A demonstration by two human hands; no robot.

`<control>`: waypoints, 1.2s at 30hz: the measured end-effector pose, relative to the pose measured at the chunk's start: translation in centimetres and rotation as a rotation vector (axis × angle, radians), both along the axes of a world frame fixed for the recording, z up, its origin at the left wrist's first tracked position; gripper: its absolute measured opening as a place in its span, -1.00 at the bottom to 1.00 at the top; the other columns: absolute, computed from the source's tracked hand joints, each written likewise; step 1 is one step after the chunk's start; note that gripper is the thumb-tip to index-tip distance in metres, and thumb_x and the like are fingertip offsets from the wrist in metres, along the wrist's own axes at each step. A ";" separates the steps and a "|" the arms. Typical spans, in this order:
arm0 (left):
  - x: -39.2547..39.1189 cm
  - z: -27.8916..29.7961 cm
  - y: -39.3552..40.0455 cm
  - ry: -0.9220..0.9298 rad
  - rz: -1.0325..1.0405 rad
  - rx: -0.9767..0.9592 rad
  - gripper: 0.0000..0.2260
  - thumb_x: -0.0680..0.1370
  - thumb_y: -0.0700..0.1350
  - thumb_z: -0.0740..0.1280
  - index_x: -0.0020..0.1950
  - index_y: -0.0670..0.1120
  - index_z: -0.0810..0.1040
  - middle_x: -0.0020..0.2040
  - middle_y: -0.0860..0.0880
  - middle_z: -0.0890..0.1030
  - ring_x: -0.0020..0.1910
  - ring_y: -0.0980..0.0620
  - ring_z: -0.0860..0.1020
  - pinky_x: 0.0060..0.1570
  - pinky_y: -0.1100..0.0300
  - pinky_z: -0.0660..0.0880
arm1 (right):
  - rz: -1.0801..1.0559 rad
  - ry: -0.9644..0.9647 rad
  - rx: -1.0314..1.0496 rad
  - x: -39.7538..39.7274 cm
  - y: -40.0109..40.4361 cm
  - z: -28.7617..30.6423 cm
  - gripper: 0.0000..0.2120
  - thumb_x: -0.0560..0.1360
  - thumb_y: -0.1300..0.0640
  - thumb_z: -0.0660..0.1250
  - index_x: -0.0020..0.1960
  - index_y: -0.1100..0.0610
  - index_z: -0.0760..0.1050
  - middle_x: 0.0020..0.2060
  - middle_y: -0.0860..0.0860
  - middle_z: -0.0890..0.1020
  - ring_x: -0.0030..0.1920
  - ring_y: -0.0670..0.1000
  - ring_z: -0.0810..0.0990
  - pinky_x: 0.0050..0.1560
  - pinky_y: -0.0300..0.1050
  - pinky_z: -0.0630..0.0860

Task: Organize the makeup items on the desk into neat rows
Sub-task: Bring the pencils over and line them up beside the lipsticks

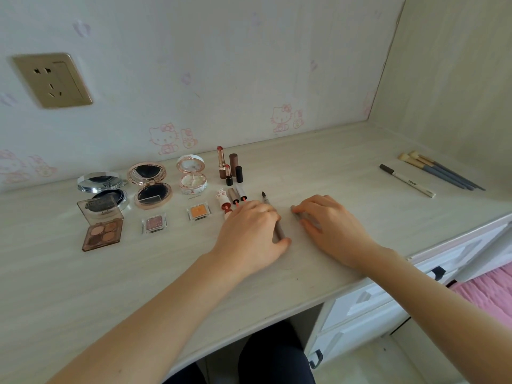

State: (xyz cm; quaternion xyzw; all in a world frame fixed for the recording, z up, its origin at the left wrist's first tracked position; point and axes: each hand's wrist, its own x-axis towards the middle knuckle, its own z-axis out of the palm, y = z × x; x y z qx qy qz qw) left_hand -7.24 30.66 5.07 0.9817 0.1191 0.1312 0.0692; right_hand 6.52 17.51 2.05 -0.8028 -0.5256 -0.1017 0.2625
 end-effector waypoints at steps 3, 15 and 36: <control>0.3 0.0 0.1 -0.017 0.026 0.025 -0.59 0.46 0.19 0.30 0.17 -0.04 0.59 0.18 0.06 0.58 0.25 0.05 0.41 0.26 0.20 0.29 | 0.025 0.016 0.000 0.0 0.8 0.0 -0.80 0.53 0.23 0.28 0.11 0.09 0.60 -0.01 -0.01 0.63 -0.02 0.09 0.54 -0.09 0.01 0.55; 0.0 0.1 1.2 -0.027 0.094 -0.034 -0.64 0.44 0.16 0.31 0.11 -0.02 0.59 0.03 0.04 0.60 0.13 0.03 0.48 0.15 0.16 0.39 | 0.107 0.099 0.041 -0.8 4.4 0.1 -0.74 0.45 0.33 0.28 0.05 0.10 0.61 -0.08 0.05 0.64 -0.05 0.12 0.55 -0.04 0.03 0.52; 1.4 1.4 1.0 -0.091 0.099 -0.125 -0.67 0.54 0.03 0.27 0.26 -0.05 0.53 0.23 0.05 0.56 0.31 0.07 0.39 0.21 0.15 0.40 | 0.000 0.105 -0.038 1.0 1.0 1.8 -0.75 0.55 0.17 0.27 0.22 0.09 0.54 0.09 -0.03 0.61 0.12 -0.02 0.53 0.11 -0.20 0.44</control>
